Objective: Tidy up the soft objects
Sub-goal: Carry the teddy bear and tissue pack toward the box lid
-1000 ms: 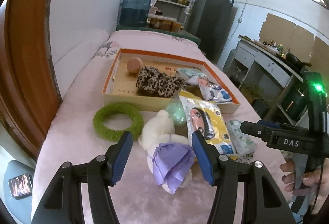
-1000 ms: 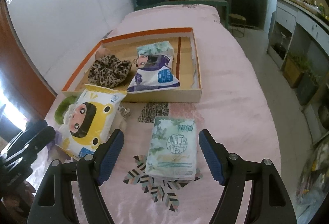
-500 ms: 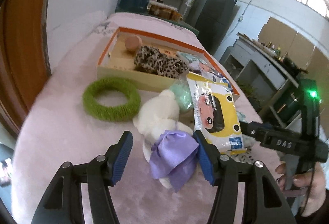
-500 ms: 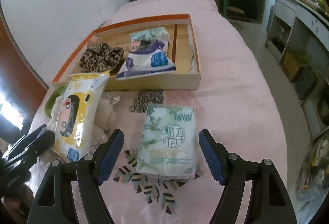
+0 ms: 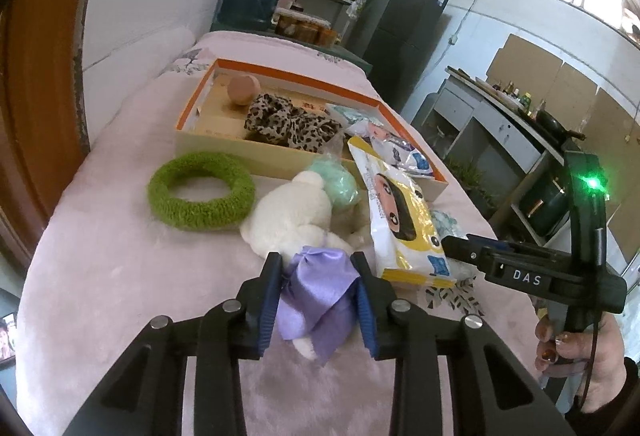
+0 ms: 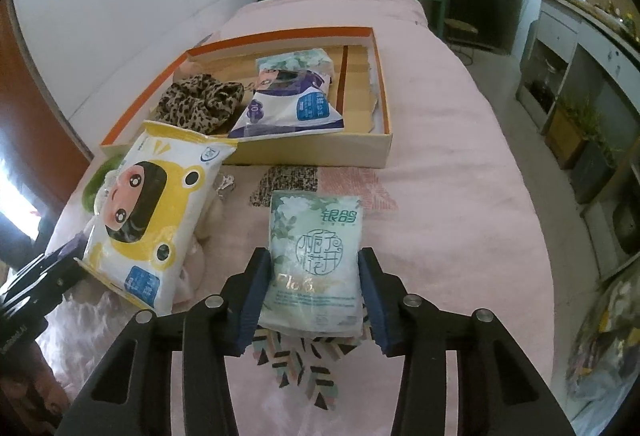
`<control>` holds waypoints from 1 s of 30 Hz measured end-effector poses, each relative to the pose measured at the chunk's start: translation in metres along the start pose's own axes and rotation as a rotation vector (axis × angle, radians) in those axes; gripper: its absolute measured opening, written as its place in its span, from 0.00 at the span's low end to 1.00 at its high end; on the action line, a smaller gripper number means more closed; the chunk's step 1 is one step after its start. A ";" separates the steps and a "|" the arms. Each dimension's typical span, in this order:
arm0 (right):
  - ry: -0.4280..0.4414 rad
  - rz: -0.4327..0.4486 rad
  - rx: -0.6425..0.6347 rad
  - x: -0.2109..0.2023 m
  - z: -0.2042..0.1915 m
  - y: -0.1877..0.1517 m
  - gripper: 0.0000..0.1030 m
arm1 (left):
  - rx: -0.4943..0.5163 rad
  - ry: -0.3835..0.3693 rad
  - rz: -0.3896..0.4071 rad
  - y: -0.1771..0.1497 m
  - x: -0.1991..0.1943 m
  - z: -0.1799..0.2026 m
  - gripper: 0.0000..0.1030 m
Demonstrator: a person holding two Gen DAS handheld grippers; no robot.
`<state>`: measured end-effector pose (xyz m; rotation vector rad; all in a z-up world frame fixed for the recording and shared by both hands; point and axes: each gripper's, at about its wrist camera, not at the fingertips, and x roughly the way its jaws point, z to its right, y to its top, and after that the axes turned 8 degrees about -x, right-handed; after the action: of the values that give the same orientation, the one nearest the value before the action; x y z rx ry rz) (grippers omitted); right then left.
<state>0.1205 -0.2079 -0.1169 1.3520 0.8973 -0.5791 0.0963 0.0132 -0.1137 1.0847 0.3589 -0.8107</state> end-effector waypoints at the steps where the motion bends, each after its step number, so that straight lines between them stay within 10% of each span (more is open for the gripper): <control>1: -0.001 0.004 0.001 -0.001 0.000 0.000 0.44 | 0.000 -0.001 0.006 0.000 -0.002 0.000 0.33; 30: 0.001 0.114 -0.010 -0.050 -0.002 0.013 0.44 | 0.054 0.010 0.129 0.021 -0.051 0.019 0.33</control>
<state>0.1028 -0.2108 -0.0681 1.3853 0.8167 -0.4858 0.0750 0.0217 -0.0597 1.1509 0.2736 -0.7044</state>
